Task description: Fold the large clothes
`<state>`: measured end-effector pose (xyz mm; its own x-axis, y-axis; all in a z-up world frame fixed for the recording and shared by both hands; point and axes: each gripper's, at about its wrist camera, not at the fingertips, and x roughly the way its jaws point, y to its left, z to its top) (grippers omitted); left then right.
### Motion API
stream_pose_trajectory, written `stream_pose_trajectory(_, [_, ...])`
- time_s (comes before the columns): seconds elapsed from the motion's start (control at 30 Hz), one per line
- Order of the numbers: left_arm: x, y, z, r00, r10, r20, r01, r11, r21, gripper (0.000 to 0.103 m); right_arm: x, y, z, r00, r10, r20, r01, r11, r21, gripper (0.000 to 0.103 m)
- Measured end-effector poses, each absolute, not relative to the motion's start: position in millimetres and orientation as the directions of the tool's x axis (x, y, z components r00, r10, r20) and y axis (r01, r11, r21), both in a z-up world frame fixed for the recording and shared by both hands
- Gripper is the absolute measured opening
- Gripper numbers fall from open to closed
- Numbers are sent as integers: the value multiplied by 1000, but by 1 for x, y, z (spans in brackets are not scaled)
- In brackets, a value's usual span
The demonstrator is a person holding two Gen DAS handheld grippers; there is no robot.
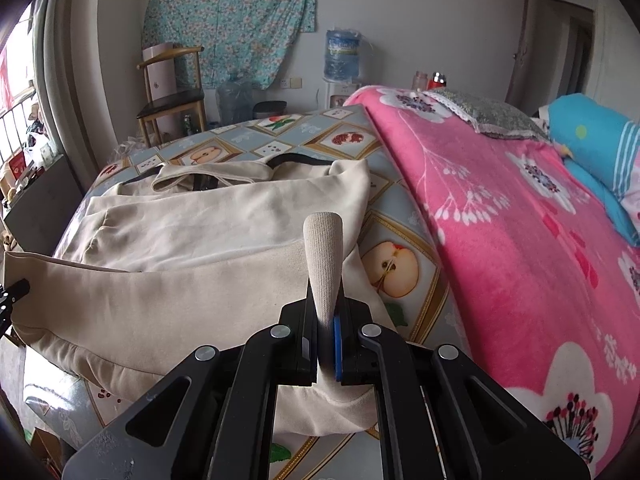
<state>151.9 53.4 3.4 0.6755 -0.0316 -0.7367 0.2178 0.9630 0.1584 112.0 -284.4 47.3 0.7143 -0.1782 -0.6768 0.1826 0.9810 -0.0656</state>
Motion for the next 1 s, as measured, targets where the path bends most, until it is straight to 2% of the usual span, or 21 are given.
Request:
stream_pose_trajectory(0.23, [151, 52, 17, 668, 5, -745, 182, 969, 169, 6, 108, -286, 60, 743, -165, -648, 168, 984, -58, 6])
stream_pose_trajectory(1.0, [168, 57, 40, 691, -10, -723, 183, 970, 162, 6, 130, -278, 84, 780, -195, -595, 173, 980, -95, 6])
